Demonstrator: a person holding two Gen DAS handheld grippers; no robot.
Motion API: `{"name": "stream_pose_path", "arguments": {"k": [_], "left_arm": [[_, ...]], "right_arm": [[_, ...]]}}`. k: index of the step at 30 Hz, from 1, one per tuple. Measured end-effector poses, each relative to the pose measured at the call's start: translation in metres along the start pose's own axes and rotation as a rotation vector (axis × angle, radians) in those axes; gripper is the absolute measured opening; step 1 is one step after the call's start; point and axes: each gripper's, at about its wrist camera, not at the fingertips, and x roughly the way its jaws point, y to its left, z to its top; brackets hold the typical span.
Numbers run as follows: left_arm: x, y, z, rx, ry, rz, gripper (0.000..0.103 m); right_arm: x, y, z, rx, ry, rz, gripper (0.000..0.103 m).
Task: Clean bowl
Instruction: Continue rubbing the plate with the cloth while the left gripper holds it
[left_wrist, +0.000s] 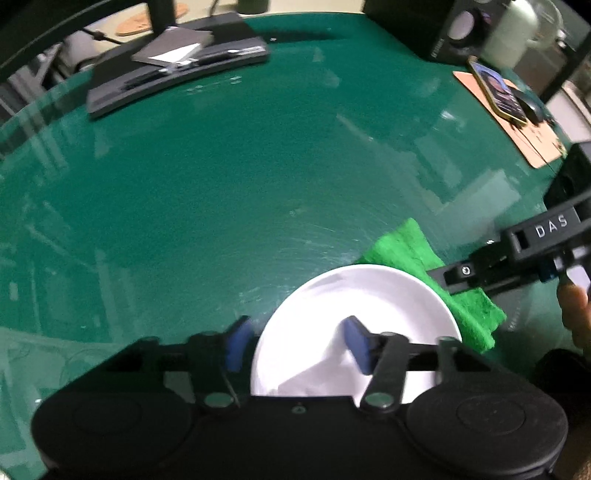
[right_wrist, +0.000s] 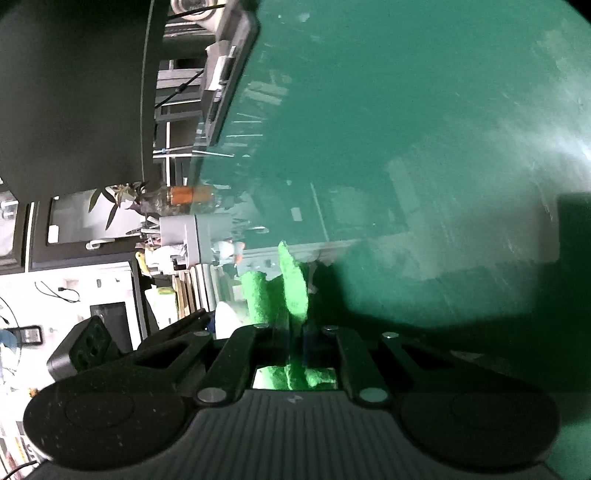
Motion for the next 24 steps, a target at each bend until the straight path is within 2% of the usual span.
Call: {"name": "stream_pose_path", "arguments": {"k": [6,8,11,24], "left_arm": [[-0.006,0.006,-0.021,-0.072,0.008,-0.014,0.052],[-0.006,0.009,-0.02,-0.091,0.006,-0.035,0.045],[-0.005,0.016,-0.013,-0.114,-0.008,-0.056,0.04],[-0.005,0.015,-0.007,-0.104,-0.02,-0.05,0.041]], "right_arm": [[-0.001,-0.004,-0.005,0.028,-0.011,0.014,0.008],[-0.002,-0.006,-0.006,0.038,-0.014,0.019,0.008],[-0.003,-0.008,-0.009,0.052,-0.02,0.026,0.008],[0.037,0.01,0.009,0.02,-0.015,0.038,0.008]]}}
